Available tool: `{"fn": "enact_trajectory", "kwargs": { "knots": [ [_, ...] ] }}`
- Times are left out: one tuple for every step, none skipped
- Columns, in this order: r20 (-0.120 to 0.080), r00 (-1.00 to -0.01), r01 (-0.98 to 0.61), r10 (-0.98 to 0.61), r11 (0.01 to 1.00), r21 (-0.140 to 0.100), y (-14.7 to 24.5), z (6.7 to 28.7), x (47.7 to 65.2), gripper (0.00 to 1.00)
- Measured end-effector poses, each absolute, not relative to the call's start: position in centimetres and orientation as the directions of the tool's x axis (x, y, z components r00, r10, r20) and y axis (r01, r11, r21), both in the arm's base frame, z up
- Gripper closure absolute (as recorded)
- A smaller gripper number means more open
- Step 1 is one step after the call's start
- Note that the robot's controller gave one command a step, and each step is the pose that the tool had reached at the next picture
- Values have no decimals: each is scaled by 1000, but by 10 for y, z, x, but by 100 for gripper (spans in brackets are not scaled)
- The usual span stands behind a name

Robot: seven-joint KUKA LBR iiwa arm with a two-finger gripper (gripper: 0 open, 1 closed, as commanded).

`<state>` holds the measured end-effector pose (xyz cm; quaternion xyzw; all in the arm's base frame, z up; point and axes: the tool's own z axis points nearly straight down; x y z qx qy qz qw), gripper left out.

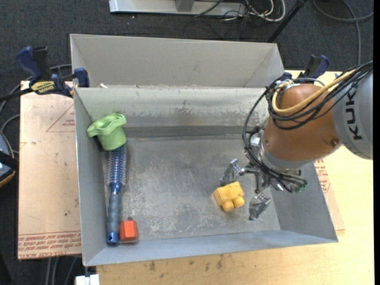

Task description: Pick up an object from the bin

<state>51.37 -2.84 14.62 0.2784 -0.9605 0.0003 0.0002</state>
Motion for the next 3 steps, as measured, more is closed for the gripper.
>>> {"fn": "enact_trajectory", "kwargs": {
  "knots": [
    [-6,-882,-471,-471,882,1,-29,77,531,0],
    [-9,-882,-471,-471,882,-2,-29,81,533,100],
    [-9,-803,-596,-596,803,-7,-56,228,555,100]
  ]
}}
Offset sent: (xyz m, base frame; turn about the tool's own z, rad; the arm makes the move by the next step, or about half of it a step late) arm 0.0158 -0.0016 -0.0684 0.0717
